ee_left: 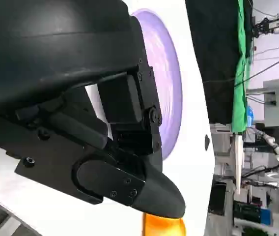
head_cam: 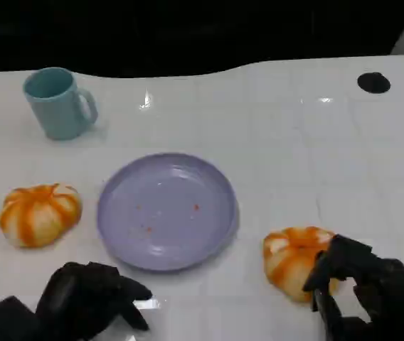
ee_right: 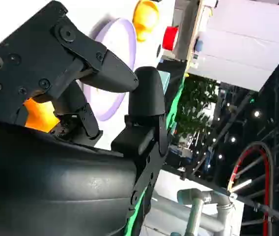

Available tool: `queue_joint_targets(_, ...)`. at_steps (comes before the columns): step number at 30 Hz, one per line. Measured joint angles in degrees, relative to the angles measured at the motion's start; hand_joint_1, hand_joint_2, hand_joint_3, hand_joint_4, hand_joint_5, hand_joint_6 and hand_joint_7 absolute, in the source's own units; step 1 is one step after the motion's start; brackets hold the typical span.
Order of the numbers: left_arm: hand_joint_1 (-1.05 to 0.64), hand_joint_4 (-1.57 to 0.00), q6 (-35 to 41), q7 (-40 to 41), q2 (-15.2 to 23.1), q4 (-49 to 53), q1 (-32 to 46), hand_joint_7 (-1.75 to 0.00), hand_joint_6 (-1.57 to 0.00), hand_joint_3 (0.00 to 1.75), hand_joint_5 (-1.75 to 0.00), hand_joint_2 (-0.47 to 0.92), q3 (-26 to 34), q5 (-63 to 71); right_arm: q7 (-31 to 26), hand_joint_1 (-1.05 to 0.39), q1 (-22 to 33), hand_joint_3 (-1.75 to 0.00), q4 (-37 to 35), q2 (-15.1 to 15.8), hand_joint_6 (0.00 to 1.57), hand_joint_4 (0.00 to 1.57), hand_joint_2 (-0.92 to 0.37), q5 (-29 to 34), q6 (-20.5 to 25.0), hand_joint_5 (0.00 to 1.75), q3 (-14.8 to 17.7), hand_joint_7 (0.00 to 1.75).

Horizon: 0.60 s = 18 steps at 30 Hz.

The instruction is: Grasp the bread from the table and place it into the plate.

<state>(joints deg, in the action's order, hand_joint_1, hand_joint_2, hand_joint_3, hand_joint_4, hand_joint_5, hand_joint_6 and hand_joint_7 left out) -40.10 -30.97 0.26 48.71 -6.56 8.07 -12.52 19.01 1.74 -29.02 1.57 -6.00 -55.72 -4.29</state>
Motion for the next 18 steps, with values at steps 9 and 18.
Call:
queue_joint_targets(9, -1.05, -1.39, 0.1, 0.0, 0.1, 0.0, 0.0, -0.23, -1.57, 0.01, -0.85, 0.92, 0.1, -0.1, -0.9, -0.22, -0.1, -1.4, 0.0, 0.0, 0.83, 0.88, -0.33, 0.9, -0.2, 1.75, 0.1, 1.39)
queue_joint_targets(18, -1.05, -1.39, 0.0, 0.0, 0.1, 0.0, 0.0, -0.22, -1.57, 0.0, -0.85, 0.92, 0.1, -0.1, -0.3, -0.22, -0.2, -1.4, -0.3, -0.1, 0.82, 0.88, -0.33, 0.5, -0.4, 1.75, -0.2, 1.38)
